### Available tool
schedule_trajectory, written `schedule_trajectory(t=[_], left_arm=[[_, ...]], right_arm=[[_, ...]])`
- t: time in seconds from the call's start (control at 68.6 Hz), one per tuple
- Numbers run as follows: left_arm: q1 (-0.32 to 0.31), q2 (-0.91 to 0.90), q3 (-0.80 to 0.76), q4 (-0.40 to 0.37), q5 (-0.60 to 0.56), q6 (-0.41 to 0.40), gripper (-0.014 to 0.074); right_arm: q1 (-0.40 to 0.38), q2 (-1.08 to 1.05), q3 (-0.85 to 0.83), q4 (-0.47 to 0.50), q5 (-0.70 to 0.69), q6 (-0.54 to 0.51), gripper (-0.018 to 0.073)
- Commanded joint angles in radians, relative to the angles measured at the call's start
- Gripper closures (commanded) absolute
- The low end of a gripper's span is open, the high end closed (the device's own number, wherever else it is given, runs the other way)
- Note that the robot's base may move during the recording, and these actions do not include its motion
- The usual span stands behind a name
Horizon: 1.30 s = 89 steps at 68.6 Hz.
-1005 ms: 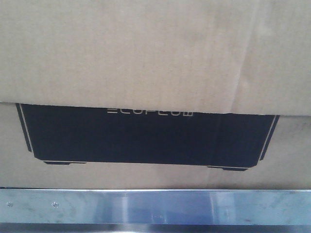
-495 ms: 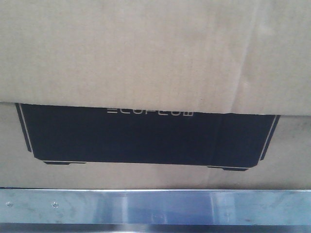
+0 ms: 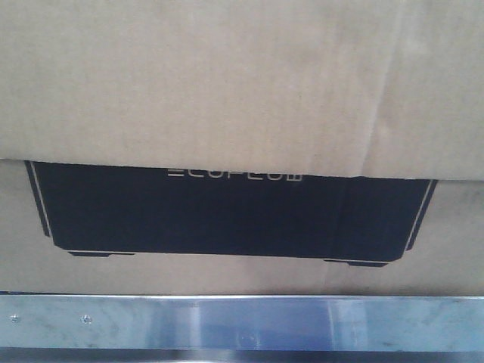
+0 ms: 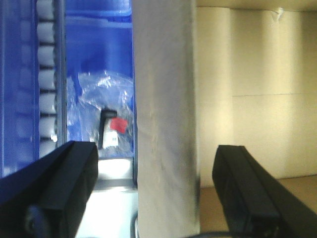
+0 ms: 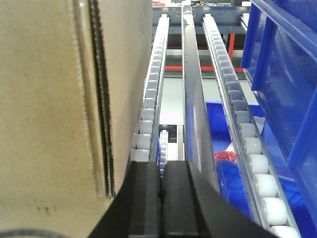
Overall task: Grab box from left shelf to table start
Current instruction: 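Clamp the ECOFLOW cardboard box side walls with both grippers on the shelf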
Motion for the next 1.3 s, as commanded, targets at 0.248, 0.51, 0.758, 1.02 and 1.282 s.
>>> schedule_trajectory(t=[0.248,0.51,0.758,1.02,1.282], left_arm=[[-0.164,0.068,-0.035,0.172,0.005,-0.154,0.0207],[-0.165,0.075,-0.035,0.199,0.0,-0.202,0.0207],[-0.165,0.075,-0.035,0.199,-0.005,-0.202,0.0207],[-0.165,0.075,-0.035,0.199,-0.007,-0.202,0.0207],[-0.165,0.075,-0.035,0.199,-0.019,-0.202,0.0207]], right_arm=[[-0.002,-0.009,0.003,0.0,-0.092,-0.002,0.0501],[-0.002,-0.009,0.003,0.0,-0.12,-0.002,0.0501],[-0.002,-0.009,-0.024,0.13,-0.11,-0.002,0.0496],[-0.002,-0.009,-0.228,0.185,0.139,-0.003,-0.0043],[-0.002,0.039,-0.464,0.174,0.252,-0.058,-0.0039]])
